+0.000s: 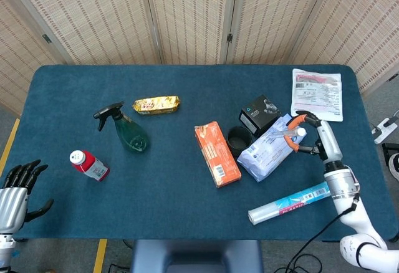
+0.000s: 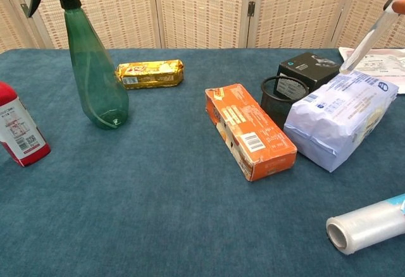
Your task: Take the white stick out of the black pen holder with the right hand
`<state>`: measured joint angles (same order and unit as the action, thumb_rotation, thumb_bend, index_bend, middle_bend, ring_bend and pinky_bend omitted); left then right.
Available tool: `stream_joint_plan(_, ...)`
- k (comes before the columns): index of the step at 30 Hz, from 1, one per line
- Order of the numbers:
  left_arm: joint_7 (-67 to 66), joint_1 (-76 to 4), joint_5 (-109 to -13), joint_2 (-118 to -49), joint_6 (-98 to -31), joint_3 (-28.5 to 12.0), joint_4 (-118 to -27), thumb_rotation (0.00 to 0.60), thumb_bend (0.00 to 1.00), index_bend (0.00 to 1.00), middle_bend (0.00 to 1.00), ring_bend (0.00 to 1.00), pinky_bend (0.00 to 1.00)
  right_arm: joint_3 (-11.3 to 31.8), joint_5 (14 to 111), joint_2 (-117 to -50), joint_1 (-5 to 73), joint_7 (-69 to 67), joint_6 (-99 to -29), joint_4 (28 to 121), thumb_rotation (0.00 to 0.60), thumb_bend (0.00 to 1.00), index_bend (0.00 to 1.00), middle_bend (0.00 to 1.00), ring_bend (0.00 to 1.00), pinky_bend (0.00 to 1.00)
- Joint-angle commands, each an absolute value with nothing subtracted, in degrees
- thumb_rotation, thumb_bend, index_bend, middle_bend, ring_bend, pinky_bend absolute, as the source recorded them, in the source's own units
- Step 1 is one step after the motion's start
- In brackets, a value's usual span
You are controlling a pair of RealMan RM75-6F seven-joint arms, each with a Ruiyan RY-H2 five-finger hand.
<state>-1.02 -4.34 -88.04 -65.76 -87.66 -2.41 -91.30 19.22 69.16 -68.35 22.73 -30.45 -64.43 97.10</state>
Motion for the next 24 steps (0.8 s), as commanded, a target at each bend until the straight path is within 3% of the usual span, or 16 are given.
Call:
stream_joint_plan(1,-0.95,-4.35,-87.97,-65.8,-87.68,-2.45,-91.26,0.6,0.28,0.2,0.15,0.14,0.13,19.27,68.26,-71.25,22.78,-26.12,-68.32,96.64,0.6,0.43,0.64,0.43,0.17,0.13)
stream_joint_plan(15,-0.81,-4.38,-88.05,-65.94,-87.68,-2.33,-91.08,0.6,0.28,0.2,0.15,0.14,0.13,22.02,66.84,-62.04,20.86,-55.71,-53.04,105.27,0.6,0.42,0.64,0.43,0.17,0.13)
stream_joint_plan(20,-0.93,-4.46,-88.13,-65.98,-87.65,-2.32,-91.16,0.6,0.28,0.2,0.15,0.14,0.13,20.76,67.87,-63.05,21.24,-46.72,-56.56,102.34,0.6,0.42,0.64,0.43,0.17,0.13)
stream_joint_plan(24,-0.95,-4.48,-88.02,-66.01,-87.58,-2.31,-91.15,0.6,0.27,0.2,0.15,0.14,0.13,19.59,69.26,-69.09,21.82,-28.54,-67.18,96.56,0.6,0.42,0.64,0.43,0.17,0.13)
